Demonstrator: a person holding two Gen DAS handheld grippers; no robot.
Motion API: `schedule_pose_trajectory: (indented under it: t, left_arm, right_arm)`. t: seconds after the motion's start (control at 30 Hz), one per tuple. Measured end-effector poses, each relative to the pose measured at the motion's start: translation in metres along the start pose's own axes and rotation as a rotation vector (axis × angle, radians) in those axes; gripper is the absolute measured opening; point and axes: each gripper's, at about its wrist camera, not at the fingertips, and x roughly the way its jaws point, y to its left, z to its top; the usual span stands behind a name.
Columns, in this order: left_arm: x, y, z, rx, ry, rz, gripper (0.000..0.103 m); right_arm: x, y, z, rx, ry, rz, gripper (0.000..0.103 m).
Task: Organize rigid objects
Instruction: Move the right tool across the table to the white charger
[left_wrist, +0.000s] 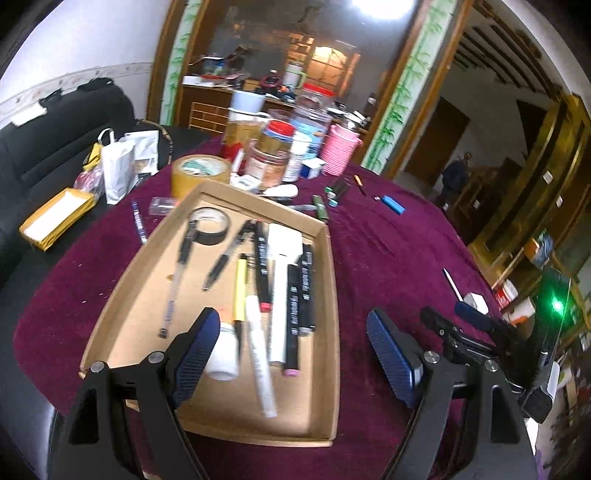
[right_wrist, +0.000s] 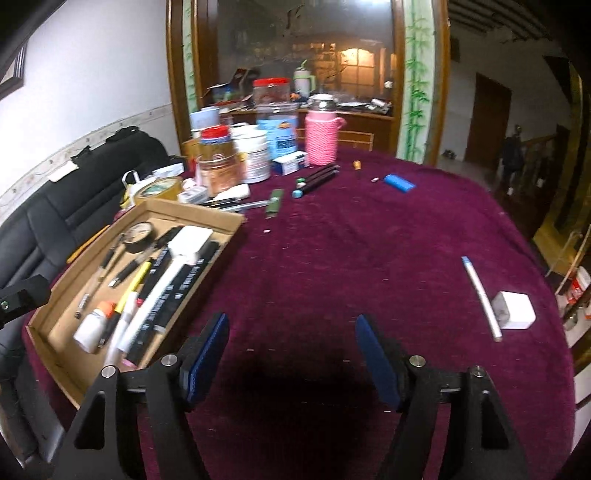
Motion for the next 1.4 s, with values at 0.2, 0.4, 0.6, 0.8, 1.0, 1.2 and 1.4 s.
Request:
schedule_pose_trajectory:
  t: [0.2,0.4,0.6,0.8,1.0,1.2,1.4]
  left_arm:
    - [0.007,-0.03,-0.005,0.06,0.023,-0.01,0.081]
    - [0.014,-0.053,-0.008,0.103,0.046,-0.012,0.081]
    - [0.026,-0.072,-0.01,0.151,0.065,-0.012,0.081]
    - [0.045,-0.098,-0.012,0.217,0.093,-0.017,0.081]
    - [0.084,-0.119,-0.015,0.238,0.177,-0.055,0.081]
    - [0.132,-0.135,-0.026,0.247,0.259,-0.071,0.081]
    - [0.174,-0.143,-0.029,0.212,0.335,-0.086,0.081]
  right_arm:
    - [-0.006,-0.021,-0.006,0.011,-0.017,-0.047,0.079]
    - [-0.007,-0.039,-0.011,0.027,-0.01,-0.065,0.08]
    - [-0.004,-0.054,-0.014,0.044,-0.001,-0.08,0.08]
    - [-0.002,-0.066,-0.016,0.062,0.007,-0.097,0.083]
    - [0.001,-0.083,-0.019,0.085,0.017,-0.119,0.085]
    - [0.005,-0.106,-0.024,0.119,0.04,-0.153,0.085]
    - [0.005,-0.145,-0.022,0.171,0.059,-0.161,0.085]
